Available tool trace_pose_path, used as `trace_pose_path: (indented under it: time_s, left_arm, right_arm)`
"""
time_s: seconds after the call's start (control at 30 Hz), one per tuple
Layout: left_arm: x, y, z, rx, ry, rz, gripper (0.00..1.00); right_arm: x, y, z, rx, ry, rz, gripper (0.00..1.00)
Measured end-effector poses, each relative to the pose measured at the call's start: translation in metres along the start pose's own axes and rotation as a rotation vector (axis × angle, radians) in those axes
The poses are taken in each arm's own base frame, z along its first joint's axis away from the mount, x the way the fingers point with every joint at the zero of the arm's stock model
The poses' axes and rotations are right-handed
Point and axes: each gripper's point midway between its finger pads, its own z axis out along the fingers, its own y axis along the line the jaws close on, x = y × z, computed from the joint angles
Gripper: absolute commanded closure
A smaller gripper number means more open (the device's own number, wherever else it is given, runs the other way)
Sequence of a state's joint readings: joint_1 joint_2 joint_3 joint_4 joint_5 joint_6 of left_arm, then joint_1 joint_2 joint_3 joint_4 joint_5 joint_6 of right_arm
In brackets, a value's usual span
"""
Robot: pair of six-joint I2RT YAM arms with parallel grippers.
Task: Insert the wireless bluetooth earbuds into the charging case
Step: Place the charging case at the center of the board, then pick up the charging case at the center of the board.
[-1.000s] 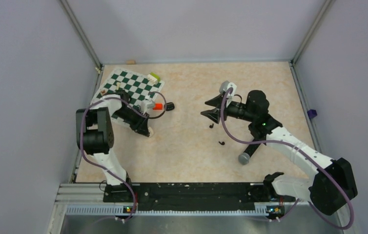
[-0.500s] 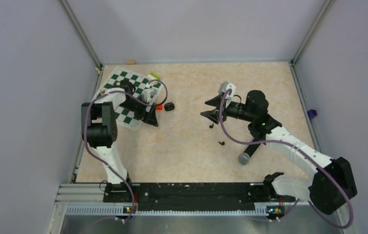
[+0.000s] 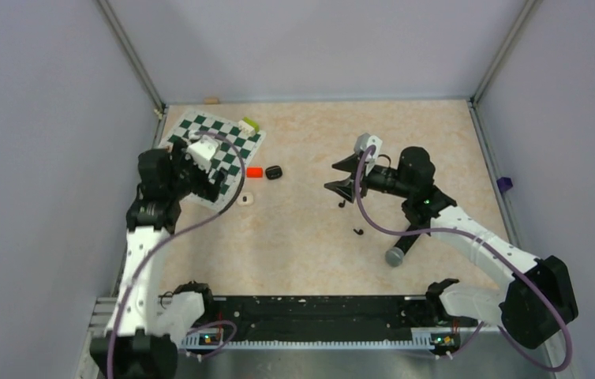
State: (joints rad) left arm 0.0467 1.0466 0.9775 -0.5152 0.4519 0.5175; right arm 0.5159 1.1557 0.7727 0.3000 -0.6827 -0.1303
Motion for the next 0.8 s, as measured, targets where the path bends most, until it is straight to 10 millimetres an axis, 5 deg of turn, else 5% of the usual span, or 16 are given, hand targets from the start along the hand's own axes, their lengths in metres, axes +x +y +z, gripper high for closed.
trace_pose_path:
  time_s: [0.13, 0.37, 0.8]
  left_arm:
    - [-0.01, 0.004, -0.039, -0.17, -0.138, 0.083, 0.01]
    - [0.04, -0.011, -0.015, -0.103, -0.002, -0.039, 0.01]
    - [-0.004, -0.033, -0.021, 0.03, -0.174, -0.073, 0.01]
  right_arm:
    - [0.001, 0.002, -0.001, -0.003, 0.0, 0.001, 0.36]
    - [-0.002, -0.005, -0.006, 0.034, -0.012, -0.006, 0.25]
    - [-0.013, -0.034, -0.026, 0.172, -0.055, 0.004, 0.12]
